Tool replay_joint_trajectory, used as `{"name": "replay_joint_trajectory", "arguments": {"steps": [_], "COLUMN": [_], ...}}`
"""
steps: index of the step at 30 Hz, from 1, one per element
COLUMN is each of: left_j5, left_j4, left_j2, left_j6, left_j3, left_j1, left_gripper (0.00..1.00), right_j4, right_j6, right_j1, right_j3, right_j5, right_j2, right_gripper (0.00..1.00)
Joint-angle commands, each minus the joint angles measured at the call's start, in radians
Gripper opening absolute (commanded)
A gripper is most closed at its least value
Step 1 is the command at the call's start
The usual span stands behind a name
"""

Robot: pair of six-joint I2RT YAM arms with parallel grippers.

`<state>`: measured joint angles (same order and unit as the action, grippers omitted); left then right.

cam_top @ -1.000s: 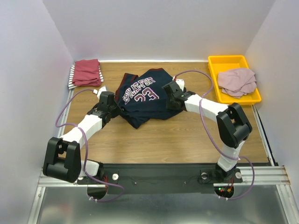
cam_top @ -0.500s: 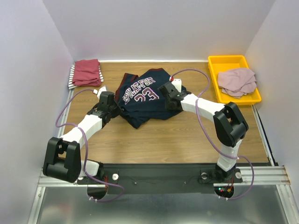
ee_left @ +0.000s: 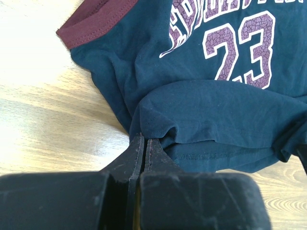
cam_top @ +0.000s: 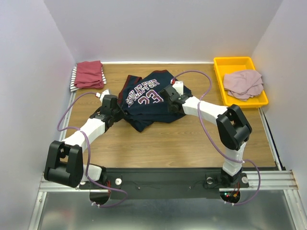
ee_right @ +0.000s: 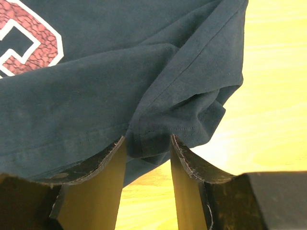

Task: Fold and stack the tank tops
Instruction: Flatten the tank top out

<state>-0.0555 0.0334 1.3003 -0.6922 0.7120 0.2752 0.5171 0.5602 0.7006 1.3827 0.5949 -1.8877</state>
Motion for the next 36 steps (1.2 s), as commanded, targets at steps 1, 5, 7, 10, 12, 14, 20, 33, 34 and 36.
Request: {"name": "replay_joint_trajectory", "arguments": {"steps": [1,5,7,10,12,14,20,33,34,36], "left_j5": [0.002,0.003,0.002,0.000,0.000,0.002,-0.009,-0.018,-0.012,-0.010], "left_j4": [-0.024,-0.024,-0.024,-0.023,-0.020,-0.018,0.020,0.232,0.250,0.270], "left_j2": [-0.027,-0.027,-0.030,-0.035,-0.036,-0.042,-0.078,-0.222,-0.233,-0.240], "left_j6": [0.006,0.005,0.006,0.006,0.006,0.005,0.014,0.091,0.092,0.102], "left_j3": [-0.008,-0.009,-0.011,-0.011,-0.011,-0.009,0.020,0.298,0.340,0.385], "left_j1": [0.001,0.001,0.001,0.001,0.001,0.001,0.001,-0.073,-0.077,-0.090], "left_gripper": [0.00,0.00,0.00,0.00,0.00,0.00,0.00,0.00,0.00,0.00], "right_j4": [0.015,0.018,0.018,0.020,0.020,0.021,0.032,0.058,0.069,0.075], "right_j6": [-0.002,-0.003,0.003,0.006,0.006,0.004,-0.017,-0.140,-0.140,-0.131], "right_j1": [0.007,0.005,0.005,0.005,0.007,0.004,-0.038,-0.536,-0.556,-0.605], "right_j3": [0.033,0.038,0.038,0.033,0.030,0.029,0.022,0.188,0.234,0.286], "right_j5": [0.048,0.052,0.054,0.065,0.077,0.088,0.091,-0.265,-0.309,-0.355], "right_j2": [-0.014,-0.030,-0.030,-0.022,-0.007,0.009,0.131,0.392,0.391,0.388], "right_gripper": [0.47,0.47,0.45,0.27,0.19,0.10,0.00,0.00,0.00,0.00]}}
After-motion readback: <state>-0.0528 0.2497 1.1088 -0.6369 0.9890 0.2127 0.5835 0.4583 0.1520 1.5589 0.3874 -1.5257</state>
